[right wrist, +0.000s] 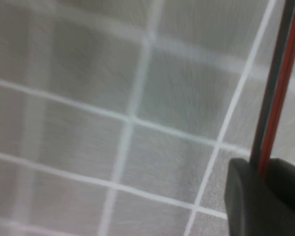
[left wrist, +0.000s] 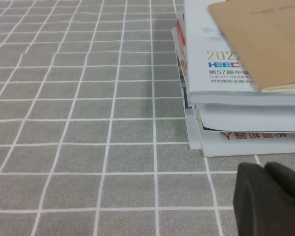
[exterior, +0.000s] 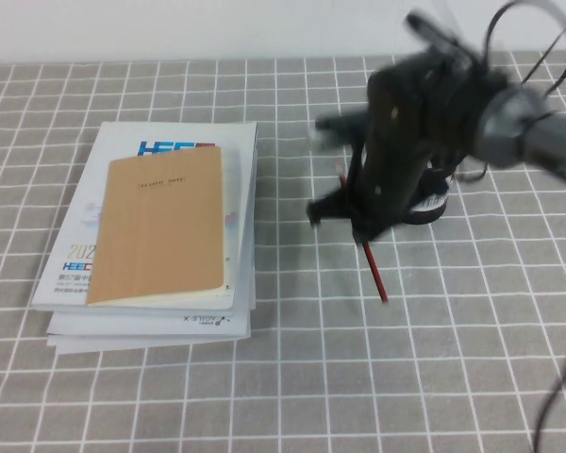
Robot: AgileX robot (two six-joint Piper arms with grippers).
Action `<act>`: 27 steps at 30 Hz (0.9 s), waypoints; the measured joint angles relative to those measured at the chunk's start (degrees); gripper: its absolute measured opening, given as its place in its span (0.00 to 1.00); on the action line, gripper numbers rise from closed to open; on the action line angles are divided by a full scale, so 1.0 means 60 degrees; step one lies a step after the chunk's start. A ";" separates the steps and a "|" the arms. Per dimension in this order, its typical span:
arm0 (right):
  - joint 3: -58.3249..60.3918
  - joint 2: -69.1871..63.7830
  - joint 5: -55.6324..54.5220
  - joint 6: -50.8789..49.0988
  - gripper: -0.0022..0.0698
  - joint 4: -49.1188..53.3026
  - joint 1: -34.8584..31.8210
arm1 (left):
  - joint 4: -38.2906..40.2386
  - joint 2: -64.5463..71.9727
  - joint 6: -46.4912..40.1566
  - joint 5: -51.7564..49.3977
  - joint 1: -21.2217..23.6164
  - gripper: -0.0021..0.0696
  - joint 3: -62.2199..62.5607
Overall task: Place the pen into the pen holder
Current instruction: Pick up the pen on the table, then place the pen onto the pen holder
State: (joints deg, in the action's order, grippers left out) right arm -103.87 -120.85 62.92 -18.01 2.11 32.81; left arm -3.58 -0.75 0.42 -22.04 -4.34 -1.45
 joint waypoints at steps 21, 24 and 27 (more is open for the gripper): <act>0.8411 0.6319 -1.1859 -0.2692 0.05 0.2019 -0.0570 | 0.0000 0.0000 0.0000 0.0000 0.0000 0.02 0.0000; 0.8445 0.6319 -1.2489 -0.2243 0.05 0.2094 -0.0915 | 0.0000 0.0000 0.0000 0.0000 0.0000 0.02 0.0000; 0.8445 0.6298 -1.3413 -0.1680 0.05 0.2279 -0.1331 | 0.0000 0.0000 0.0000 0.0000 0.0000 0.02 0.0000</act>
State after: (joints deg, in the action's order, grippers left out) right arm -53.21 -83.06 -17.55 -28.10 15.79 24.82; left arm -3.58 -0.75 0.42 -22.04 -4.34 -1.45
